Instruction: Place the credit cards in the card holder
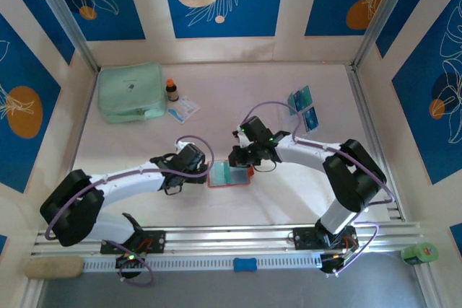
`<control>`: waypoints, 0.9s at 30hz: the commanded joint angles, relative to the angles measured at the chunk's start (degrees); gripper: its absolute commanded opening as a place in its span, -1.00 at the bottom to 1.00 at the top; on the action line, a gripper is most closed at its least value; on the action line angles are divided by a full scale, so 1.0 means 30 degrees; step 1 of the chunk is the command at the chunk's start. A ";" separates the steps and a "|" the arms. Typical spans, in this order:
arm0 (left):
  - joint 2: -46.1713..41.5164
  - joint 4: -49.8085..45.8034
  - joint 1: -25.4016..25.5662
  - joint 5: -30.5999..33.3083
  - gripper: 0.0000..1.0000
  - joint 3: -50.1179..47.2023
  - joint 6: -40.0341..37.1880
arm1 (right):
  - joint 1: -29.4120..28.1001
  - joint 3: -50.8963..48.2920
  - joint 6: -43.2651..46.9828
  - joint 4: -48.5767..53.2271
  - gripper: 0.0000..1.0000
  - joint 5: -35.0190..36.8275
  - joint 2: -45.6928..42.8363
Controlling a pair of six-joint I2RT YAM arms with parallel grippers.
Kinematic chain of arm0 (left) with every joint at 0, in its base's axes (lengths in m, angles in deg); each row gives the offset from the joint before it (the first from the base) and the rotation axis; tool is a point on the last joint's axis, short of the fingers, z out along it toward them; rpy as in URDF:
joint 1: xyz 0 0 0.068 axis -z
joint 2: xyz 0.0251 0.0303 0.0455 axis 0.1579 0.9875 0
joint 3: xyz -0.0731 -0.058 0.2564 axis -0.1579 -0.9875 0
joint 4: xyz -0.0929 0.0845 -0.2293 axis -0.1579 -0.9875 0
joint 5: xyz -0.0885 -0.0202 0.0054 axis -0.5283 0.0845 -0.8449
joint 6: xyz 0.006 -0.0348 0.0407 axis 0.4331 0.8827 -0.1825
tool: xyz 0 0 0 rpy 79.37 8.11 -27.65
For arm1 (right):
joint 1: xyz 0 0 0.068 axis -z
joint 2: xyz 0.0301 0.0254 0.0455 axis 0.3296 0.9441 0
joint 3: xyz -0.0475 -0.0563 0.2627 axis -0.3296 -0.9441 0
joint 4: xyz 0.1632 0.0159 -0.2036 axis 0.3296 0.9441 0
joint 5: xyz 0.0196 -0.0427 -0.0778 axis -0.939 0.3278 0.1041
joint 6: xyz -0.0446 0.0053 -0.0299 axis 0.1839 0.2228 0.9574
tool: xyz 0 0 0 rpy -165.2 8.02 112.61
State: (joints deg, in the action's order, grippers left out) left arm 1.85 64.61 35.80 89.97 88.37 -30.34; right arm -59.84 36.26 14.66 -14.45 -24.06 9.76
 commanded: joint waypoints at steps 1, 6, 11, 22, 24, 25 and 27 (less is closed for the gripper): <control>0.0607 -0.0615 -0.0228 0.0397 1.00 -0.0240 0.0298 | -0.0553 0.0833 0.0680 0.1525 -1.00 0.0934 0.0652; 0.0881 -0.0122 -0.0224 0.0301 1.00 -0.0602 0.0442 | -0.1242 0.1714 0.0913 0.1989 -1.00 0.1354 0.1633; 0.0969 0.0072 -0.0254 0.0251 1.00 -0.0608 0.0317 | -0.1525 0.2254 0.1062 0.2400 -1.00 0.1891 0.2306; 0.1276 -0.0023 -0.0254 0.0144 1.00 0.0559 -0.0658 | -0.1263 0.1952 0.1355 0.2667 -1.00 0.2779 0.1714; 0.1343 0.0017 -0.0254 0.0102 1.00 0.0693 -0.0749 | -0.1175 0.1835 0.1355 0.2564 -1.00 0.2750 0.1761; 0.1393 0.0000 -0.0253 0.0041 1.00 0.0772 -0.0808 | -0.1174 0.1805 0.1355 0.2508 -1.00 0.2724 0.1808; 0.1465 0.0025 -0.0239 -0.0059 1.00 0.0880 -0.0853 | -0.1174 0.1760 0.1326 0.2294 -1.00 0.2514 0.2077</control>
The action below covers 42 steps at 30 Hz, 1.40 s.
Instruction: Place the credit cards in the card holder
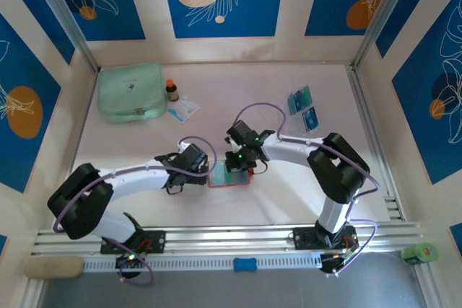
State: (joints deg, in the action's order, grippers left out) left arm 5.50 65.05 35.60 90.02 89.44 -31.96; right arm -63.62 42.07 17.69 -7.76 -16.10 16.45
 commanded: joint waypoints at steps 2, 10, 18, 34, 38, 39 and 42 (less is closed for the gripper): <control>0.0362 -0.0118 -0.0188 -0.0163 1.00 0.0640 -0.0357 | 0.0030 -0.0165 0.0255 -0.0148 -1.00 -0.0352 0.0095; 0.1061 0.0239 -0.0188 -0.0440 1.00 0.0840 -0.0454 | -0.0548 0.0253 -0.0095 -0.0517 -1.00 -0.0848 0.1025; 0.1133 0.0358 -0.0184 -0.0507 1.00 0.0736 -0.0499 | -0.1289 0.1251 -0.0273 -0.0342 -1.00 -0.1191 0.1687; -0.1880 -0.1639 -0.0291 0.0972 0.99 0.0117 0.0176 | -0.0032 0.0646 -0.0094 0.0575 -1.00 -0.0546 -0.0774; -0.1013 -0.1384 -0.0310 0.0651 1.00 0.0322 0.0008 | 0.0028 0.0398 -0.0228 0.0426 -1.00 -0.0575 -0.0499; -0.0789 -0.1323 -0.0307 0.0618 1.00 0.0409 -0.0029 | 0.0035 0.0342 -0.0266 0.0343 -1.00 -0.0631 -0.0420; -0.0076 -0.1140 -0.0309 0.0461 1.00 0.0602 -0.0160 | -0.0001 0.0245 -0.0389 0.0160 -1.00 -0.0718 -0.0144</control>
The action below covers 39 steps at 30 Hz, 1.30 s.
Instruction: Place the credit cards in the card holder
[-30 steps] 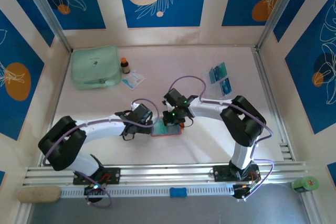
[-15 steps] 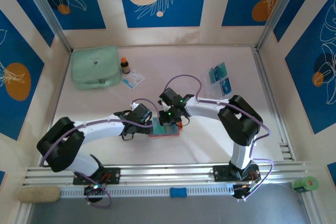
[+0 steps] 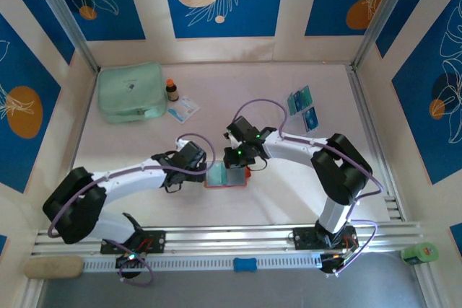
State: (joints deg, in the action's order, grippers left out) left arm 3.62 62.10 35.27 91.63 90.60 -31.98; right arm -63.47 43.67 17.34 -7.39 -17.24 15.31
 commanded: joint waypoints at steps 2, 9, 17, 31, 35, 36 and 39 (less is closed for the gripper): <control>0.0965 -0.0111 -0.0198 -0.0155 0.99 0.0358 -0.0238 | -0.0085 -0.0343 -0.0354 -0.0065 -1.00 -0.0411 0.0387; 0.1462 0.0031 -0.0211 -0.0195 1.00 0.0410 -0.0403 | -0.0330 -0.0198 -0.0391 -0.0129 -1.00 -0.0658 0.0838; 0.1551 0.0182 -0.0204 -0.0281 1.00 0.0314 -0.0426 | -0.0809 0.0112 -0.0479 -0.0034 -1.00 -0.0841 0.1422; 0.1245 0.0376 -0.0207 -0.0427 1.00 0.0130 -0.0363 | -0.1213 0.1004 -0.0989 -0.0181 -1.00 -0.1986 0.1771; 0.0730 -0.0288 -0.0200 -0.0038 1.00 0.0222 -0.0378 | -0.0834 0.0622 -0.1509 -0.0772 -1.00 -0.2799 0.1423; 0.0527 -0.0493 -0.0204 0.0149 1.00 0.0258 -0.0359 | -0.0711 0.0491 -0.1655 -0.0951 -1.00 -0.3008 0.1325; -0.0119 -0.1151 -0.0250 0.0702 0.99 0.0277 -0.0330 | -0.0311 -0.0139 -0.2164 -0.1651 -1.00 -0.3699 0.1060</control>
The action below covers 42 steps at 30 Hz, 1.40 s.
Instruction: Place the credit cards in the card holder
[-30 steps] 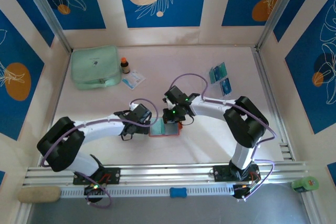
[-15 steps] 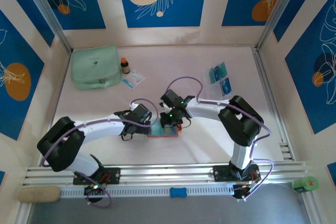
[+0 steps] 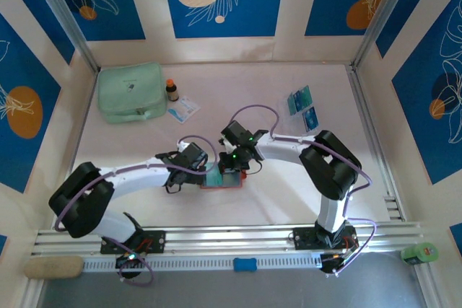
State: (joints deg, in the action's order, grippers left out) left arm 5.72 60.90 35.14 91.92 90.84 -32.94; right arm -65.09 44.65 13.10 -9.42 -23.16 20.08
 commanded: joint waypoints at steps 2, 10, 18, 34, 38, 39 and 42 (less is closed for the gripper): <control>-0.1136 -0.1093 -0.0291 0.0826 1.00 0.0211 -0.0050 | 0.0394 -0.0725 -0.0953 -0.1261 -1.00 -0.1955 -0.0610; -0.1237 -0.1215 -0.0538 0.0755 1.00 0.0123 -0.0291 | 0.0545 -0.1082 -0.1465 -0.1980 -1.00 -0.2642 -0.0596; -0.0502 -0.1046 -0.0665 0.0550 1.00 0.0035 -0.0397 | 0.0546 -0.1272 -0.1454 -0.1821 -1.00 -0.2328 -0.0811; 0.0459 -0.0477 -0.0686 -0.0210 1.00 0.0264 -0.0651 | 0.0139 -0.1401 -0.1204 -0.0754 -1.00 -0.1237 -0.0832; 0.0525 -0.0376 -0.0681 -0.0273 1.00 0.0247 -0.0675 | -0.0120 -0.1123 -0.1204 -0.0739 -1.00 -0.1408 -0.0518; 0.0553 -0.0380 -0.0680 -0.0277 0.99 0.0265 -0.0693 | -0.0206 -0.0991 -0.1159 -0.0674 -1.00 -0.1460 -0.0382; 0.0585 -0.0338 -0.0680 -0.0317 1.00 0.0184 -0.0688 | -0.0427 -0.0689 -0.1116 -0.0578 -1.00 -0.1533 -0.0058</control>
State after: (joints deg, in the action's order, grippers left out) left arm 6.44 59.48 33.70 92.05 90.88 -33.55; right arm -65.57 41.37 9.28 -12.72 -26.68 18.37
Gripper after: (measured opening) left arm 0.998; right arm 0.060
